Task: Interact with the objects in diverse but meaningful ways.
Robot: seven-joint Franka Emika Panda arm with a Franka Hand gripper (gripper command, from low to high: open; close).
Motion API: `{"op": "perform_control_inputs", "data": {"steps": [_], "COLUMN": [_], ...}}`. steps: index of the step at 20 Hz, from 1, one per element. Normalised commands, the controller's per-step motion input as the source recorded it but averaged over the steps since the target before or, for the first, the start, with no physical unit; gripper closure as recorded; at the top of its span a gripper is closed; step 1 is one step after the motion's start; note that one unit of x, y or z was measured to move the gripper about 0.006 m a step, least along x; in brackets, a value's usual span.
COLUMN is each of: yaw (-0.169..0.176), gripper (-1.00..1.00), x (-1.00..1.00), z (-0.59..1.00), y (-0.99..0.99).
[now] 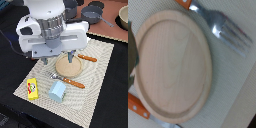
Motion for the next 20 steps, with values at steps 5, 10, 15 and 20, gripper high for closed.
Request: {"op": "perform_control_inputs", "data": {"steps": [5,10,15,20], "yaw": [0.128,0.097,0.083,0.067], "gripper": [-1.0,-1.0,-1.0,-1.0], "x": [0.2,0.29,0.33,0.35], "z": [0.24,0.27,0.29,0.28], "y": [-0.41,-0.44,-0.46,-0.47]}}
